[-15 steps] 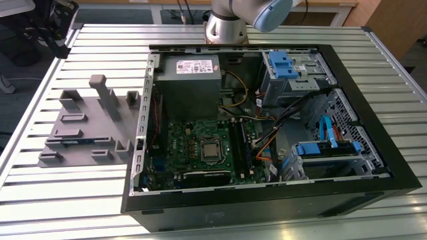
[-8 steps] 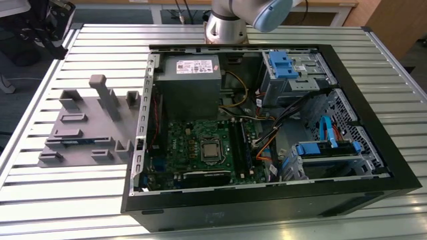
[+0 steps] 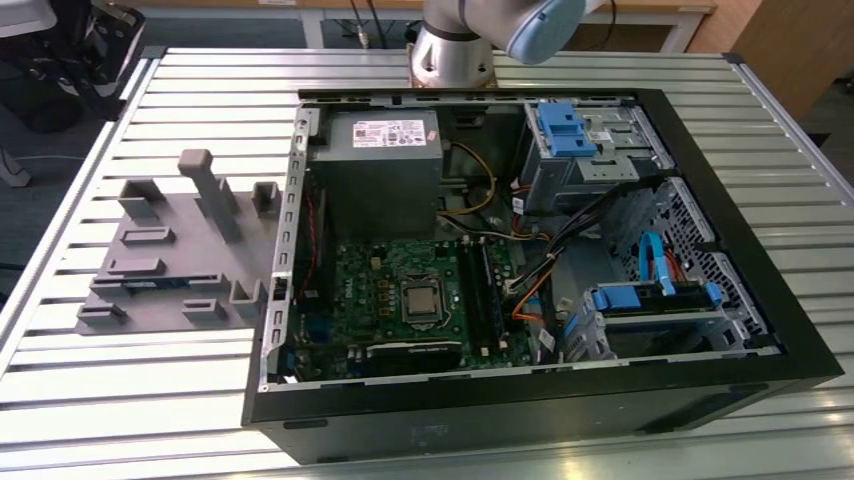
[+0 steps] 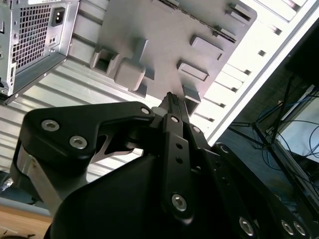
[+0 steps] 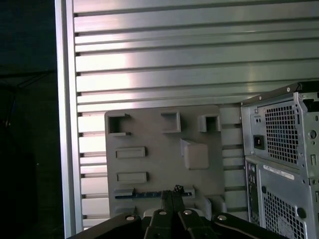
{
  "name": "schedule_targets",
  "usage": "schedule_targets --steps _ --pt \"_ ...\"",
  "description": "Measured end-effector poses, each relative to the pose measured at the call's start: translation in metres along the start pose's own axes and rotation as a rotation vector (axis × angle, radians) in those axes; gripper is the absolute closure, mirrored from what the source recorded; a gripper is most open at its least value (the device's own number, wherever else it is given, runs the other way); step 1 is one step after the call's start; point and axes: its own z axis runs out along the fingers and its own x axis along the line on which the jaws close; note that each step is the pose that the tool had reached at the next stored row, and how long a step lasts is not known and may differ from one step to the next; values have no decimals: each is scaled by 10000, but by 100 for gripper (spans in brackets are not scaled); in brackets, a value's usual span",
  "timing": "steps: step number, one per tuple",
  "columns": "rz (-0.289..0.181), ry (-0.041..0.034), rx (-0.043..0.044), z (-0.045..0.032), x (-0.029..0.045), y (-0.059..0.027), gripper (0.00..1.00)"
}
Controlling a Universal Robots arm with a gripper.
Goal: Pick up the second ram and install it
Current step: 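Reach for the second ram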
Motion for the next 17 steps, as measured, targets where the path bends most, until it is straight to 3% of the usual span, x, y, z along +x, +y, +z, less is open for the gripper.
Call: schedule_targets --steps 5,10,17 --pt "-5 0 -1 1 47 -79 89" --pt "-7 0 -1 3 141 -135 89" --pt "-8 -1 -2 9 367 -182 89"
